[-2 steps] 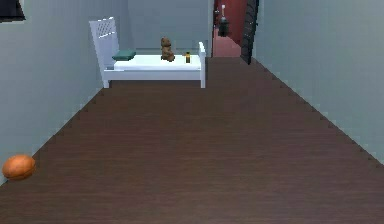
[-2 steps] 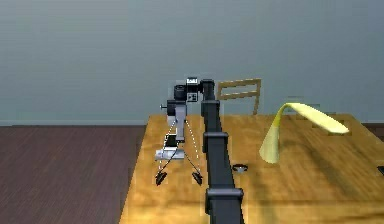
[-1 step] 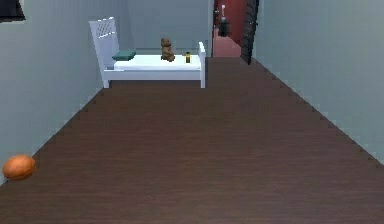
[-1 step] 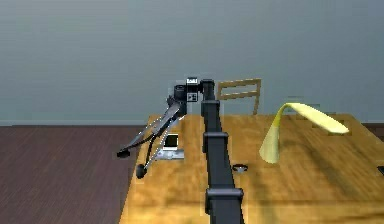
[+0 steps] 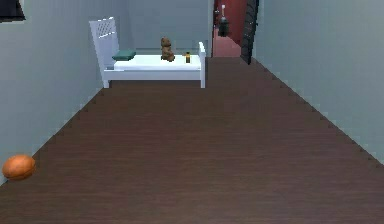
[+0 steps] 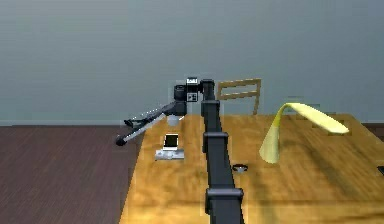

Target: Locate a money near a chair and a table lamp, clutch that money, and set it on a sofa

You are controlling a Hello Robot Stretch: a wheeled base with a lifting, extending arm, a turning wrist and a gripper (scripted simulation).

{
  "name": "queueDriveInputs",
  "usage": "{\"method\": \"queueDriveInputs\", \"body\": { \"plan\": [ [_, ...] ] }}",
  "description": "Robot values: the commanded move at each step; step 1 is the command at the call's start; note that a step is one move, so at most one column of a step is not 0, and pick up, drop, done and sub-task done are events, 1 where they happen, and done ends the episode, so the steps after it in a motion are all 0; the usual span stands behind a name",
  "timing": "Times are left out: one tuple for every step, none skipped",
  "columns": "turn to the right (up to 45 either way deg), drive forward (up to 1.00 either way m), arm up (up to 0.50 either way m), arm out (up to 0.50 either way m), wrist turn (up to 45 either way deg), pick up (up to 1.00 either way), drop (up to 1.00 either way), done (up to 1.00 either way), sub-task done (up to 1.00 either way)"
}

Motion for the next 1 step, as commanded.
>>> {"method": "queueDriveInputs", "body": {
  "plan": [
    [0.0, 0.00, 0.00, 0.00, 45.0, 0.00, 0.00, 0.00, 0.00]
  ]
}}
